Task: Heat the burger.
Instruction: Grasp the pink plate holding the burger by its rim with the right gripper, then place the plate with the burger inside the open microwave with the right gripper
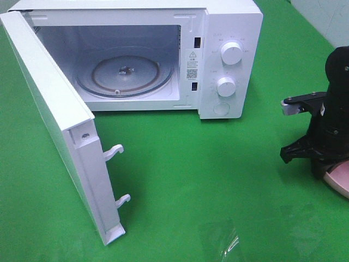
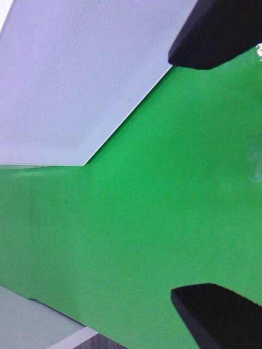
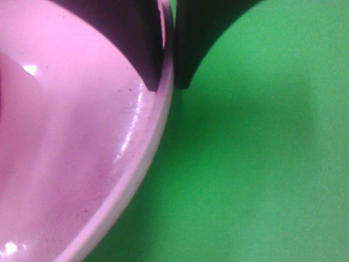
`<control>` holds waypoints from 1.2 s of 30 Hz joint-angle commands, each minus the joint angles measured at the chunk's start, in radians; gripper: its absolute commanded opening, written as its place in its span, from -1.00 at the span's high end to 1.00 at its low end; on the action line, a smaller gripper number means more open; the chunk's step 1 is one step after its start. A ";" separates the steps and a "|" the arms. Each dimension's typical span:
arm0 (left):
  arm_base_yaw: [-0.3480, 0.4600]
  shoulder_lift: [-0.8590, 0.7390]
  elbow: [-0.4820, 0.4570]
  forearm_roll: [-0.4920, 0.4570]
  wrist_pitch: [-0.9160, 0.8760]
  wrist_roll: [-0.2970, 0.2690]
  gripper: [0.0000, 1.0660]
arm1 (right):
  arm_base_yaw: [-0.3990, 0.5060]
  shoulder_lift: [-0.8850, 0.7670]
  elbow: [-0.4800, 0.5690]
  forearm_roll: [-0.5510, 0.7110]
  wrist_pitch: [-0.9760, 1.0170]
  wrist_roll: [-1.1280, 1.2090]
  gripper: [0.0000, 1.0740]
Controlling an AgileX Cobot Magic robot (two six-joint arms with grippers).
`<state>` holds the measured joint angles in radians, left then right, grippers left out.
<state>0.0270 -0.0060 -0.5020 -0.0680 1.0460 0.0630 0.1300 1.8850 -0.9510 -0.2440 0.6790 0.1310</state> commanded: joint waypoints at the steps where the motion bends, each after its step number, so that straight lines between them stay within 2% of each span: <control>1: -0.006 -0.019 0.002 -0.003 -0.007 -0.005 -0.88 | 0.001 -0.016 0.001 -0.034 0.031 0.049 1.00; 9: -0.006 -0.019 0.002 -0.003 -0.007 -0.005 -0.88 | 0.004 -0.040 0.001 -0.102 0.087 0.092 1.00; 17: -0.006 -0.019 0.002 -0.003 -0.007 -0.005 -0.88 | 0.062 -0.093 0.001 -0.215 0.154 0.174 1.00; 24: -0.006 -0.019 0.002 -0.003 -0.007 -0.005 -0.88 | 0.086 -0.125 0.001 -0.234 0.187 0.180 1.00; 36: -0.006 -0.019 0.002 -0.003 -0.007 -0.005 -0.88 | 0.197 -0.206 0.001 -0.255 0.292 0.183 1.00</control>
<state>0.0270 -0.0060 -0.5020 -0.0680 1.0460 0.0630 0.3060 1.7120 -0.9520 -0.4450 0.9230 0.3100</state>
